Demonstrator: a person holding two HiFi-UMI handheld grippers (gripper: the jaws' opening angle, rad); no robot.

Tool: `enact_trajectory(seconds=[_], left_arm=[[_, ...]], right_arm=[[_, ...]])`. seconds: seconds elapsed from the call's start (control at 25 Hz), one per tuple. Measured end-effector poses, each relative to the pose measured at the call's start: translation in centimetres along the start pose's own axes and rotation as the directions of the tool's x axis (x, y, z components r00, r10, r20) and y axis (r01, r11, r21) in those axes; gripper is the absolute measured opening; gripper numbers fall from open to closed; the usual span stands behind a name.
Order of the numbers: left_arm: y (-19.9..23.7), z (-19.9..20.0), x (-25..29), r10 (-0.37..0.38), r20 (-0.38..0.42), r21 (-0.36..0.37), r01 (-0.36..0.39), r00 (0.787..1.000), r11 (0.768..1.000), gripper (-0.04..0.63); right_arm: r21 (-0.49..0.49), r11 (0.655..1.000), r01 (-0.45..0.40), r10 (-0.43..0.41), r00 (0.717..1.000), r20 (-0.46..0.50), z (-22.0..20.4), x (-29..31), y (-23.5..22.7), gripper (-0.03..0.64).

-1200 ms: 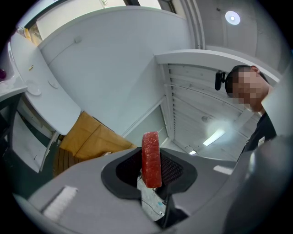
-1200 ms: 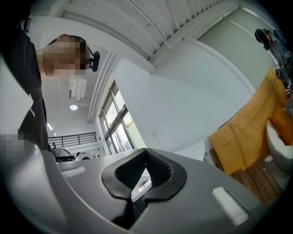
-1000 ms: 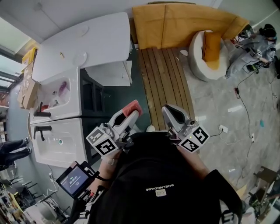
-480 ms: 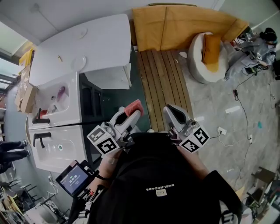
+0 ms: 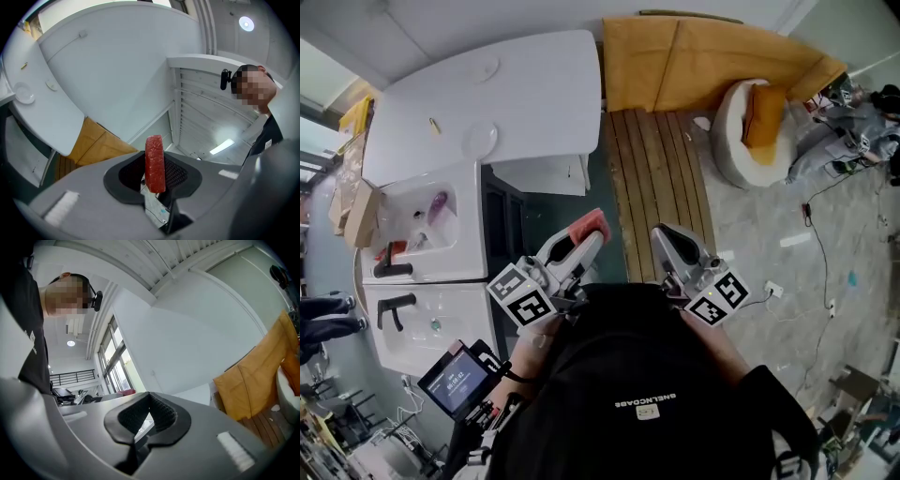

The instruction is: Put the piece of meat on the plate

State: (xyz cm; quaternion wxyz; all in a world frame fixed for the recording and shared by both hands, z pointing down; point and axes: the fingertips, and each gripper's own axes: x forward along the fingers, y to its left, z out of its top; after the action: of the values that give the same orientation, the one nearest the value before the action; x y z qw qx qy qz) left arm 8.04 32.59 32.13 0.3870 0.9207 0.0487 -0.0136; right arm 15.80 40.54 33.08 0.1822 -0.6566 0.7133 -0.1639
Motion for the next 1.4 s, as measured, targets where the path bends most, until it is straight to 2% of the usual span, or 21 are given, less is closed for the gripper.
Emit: enact_trajectory(seconds=[0.6, 1.0, 1.2, 1.4], left_arm=[[9.7, 9.4, -1.6, 0.005, 0.022, -0.043, -0.004, 1.000, 0.999, 0.109], [16.9, 14.6, -7.2, 0.004, 0.037, -0.091, 0.000, 0.999, 0.996, 0.109], [18.0, 15.0, -7.9, 0.015, 0.033, -0.091, -0.012, 0.999, 0.996, 0.109], [18.6, 15.6, -8.2, 0.041, 0.060, -0.104, -0.034, 0.997, 0.994, 0.109]], right_arm=[[0.005, 1.000, -0.014, 0.014, 0.999, -0.042, -0.3, 13.8, -0.8, 0.005], [-0.016, 0.999, -0.031, 0.029, 0.992, -0.121, -3.9, 23.5, 2.9, 0.005], [-0.025, 0.999, -0.048, 0.045, 0.992, -0.114, -4.1, 24.8, 3.4, 0.005], [-0.038, 0.997, -0.061, 0.056, 0.992, -0.113, -3.4, 25.5, 3.5, 0.005]])
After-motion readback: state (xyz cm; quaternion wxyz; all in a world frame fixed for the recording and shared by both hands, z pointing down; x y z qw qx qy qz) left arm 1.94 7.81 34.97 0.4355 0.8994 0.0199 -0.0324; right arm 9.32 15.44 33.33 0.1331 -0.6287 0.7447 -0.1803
